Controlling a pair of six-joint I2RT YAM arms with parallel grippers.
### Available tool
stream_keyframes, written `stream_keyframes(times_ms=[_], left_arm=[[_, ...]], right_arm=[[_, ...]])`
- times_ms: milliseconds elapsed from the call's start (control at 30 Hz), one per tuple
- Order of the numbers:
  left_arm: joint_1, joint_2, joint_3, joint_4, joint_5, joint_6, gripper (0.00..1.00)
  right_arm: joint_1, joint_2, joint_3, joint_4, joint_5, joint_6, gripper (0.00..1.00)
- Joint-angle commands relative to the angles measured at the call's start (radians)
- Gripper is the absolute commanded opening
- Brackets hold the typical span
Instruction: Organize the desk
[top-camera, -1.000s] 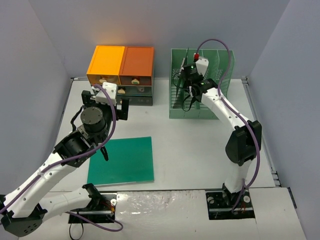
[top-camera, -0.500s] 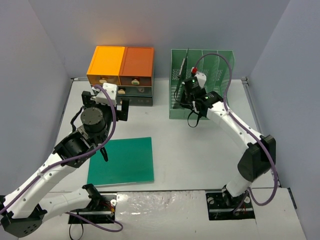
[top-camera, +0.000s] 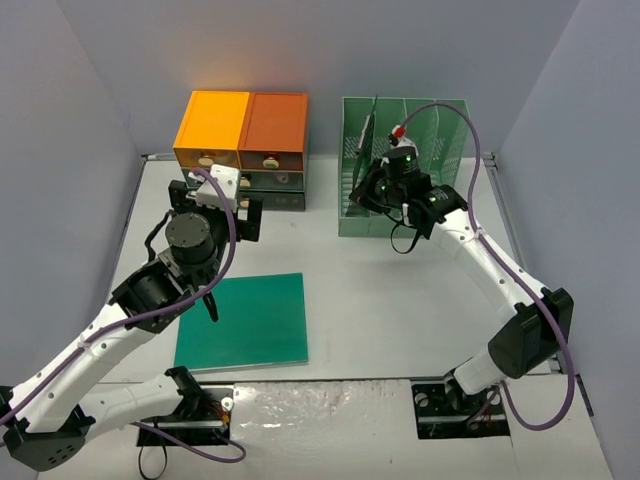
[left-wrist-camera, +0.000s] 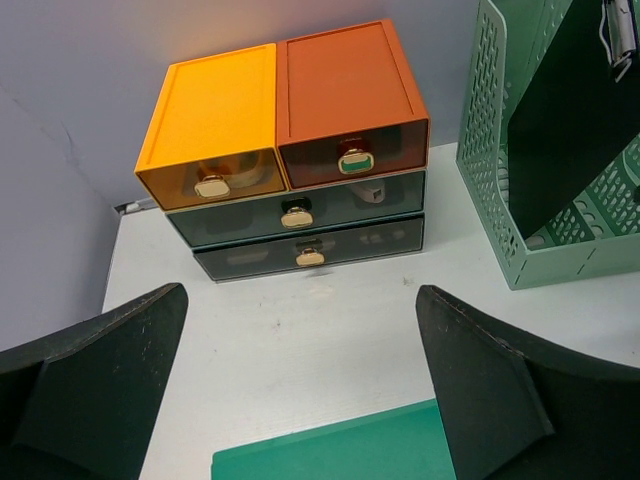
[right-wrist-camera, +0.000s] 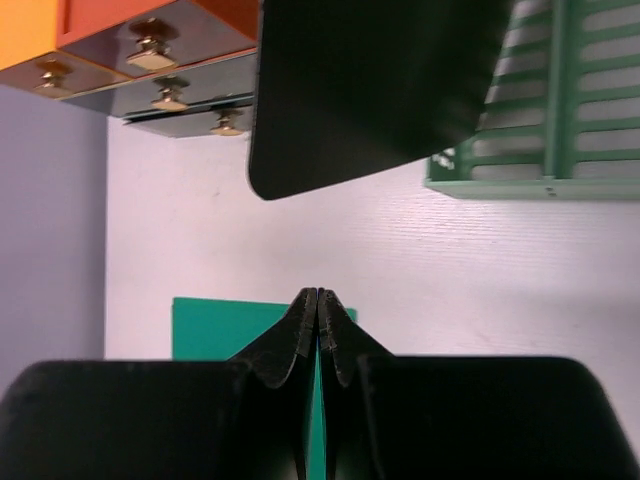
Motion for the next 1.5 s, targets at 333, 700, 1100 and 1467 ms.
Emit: stream_keyframes(times_ms=[333, 700, 1100, 1467], left_arm=[[-0.008, 0.004, 0.042, 0.065, -0.012, 0.002, 0.97], [-0.007, 0.018, 0.043, 0.068, -0.014, 0.017, 0.97], [-0.008, 0.026, 0.045, 0.063, -0.012, 0.023, 0.97], [-0.006, 0.041, 0.057, 0.069, -0.005, 0.027, 0.97]], right_arm=[[-0.102, 0.058, -0.041, 0.336, -0.342, 0.147, 0.0], [-0.176, 0.13, -0.002, 0.378, -0.353, 0.161, 0.0], [-0.242, 0.176, 0.033, 0.405, -0.392, 0.218, 0.0], [-0.173, 0.063, -0.115, 0.424, -0.376, 0.251, 0.0]])
